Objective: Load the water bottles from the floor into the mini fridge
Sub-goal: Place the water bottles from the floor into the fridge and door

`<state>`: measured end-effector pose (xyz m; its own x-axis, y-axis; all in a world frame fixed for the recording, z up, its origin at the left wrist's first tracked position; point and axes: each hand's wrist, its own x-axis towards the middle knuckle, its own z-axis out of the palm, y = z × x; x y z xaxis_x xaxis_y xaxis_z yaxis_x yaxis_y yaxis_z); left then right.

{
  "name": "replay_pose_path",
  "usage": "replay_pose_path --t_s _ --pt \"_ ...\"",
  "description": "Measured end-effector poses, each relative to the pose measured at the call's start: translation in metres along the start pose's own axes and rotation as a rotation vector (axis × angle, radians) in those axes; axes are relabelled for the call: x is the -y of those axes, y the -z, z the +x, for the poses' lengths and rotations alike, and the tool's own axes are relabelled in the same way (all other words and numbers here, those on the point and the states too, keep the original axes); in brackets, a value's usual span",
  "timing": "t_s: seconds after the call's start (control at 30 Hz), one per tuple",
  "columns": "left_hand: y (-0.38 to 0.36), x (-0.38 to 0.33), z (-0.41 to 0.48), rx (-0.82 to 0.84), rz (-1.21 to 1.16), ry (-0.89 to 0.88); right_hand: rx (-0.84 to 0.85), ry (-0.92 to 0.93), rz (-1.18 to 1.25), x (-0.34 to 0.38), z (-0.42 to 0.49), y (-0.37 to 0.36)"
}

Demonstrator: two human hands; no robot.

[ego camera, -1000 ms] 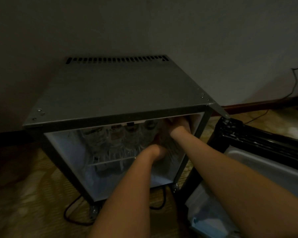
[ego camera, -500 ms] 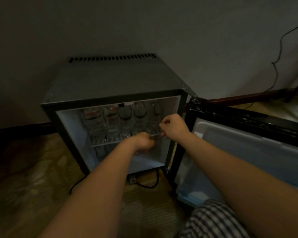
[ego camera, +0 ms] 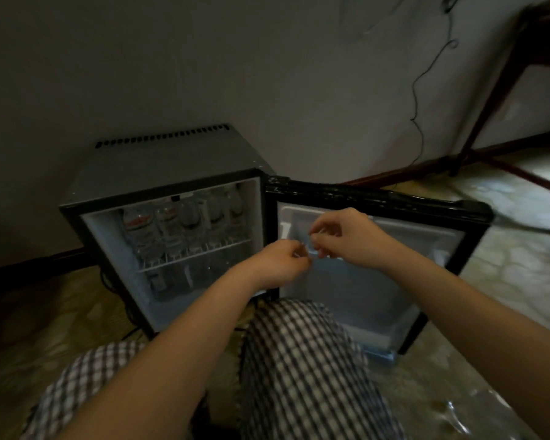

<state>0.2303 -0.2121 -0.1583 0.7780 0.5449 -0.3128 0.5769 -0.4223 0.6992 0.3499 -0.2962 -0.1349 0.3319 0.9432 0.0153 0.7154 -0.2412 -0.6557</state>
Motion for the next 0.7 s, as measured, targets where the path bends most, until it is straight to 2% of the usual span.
replay_pose_path --t_s 0.2,0.37,0.53,0.7 --pt "-0.059 -0.059 -0.014 0.073 0.136 -0.134 0.033 -0.132 -0.099 -0.064 -0.076 0.047" --pt "-0.117 -0.083 -0.017 0.189 0.230 -0.206 0.010 -0.248 -0.058 -0.128 -0.142 0.067" --pt "-0.189 -0.094 -0.010 0.306 0.240 -0.230 -0.015 -0.458 0.036 -0.201 -0.213 0.059" --pt "-0.262 -0.089 -0.002 0.402 0.159 -0.175 -0.026 -0.685 0.009 -0.266 -0.272 0.031"
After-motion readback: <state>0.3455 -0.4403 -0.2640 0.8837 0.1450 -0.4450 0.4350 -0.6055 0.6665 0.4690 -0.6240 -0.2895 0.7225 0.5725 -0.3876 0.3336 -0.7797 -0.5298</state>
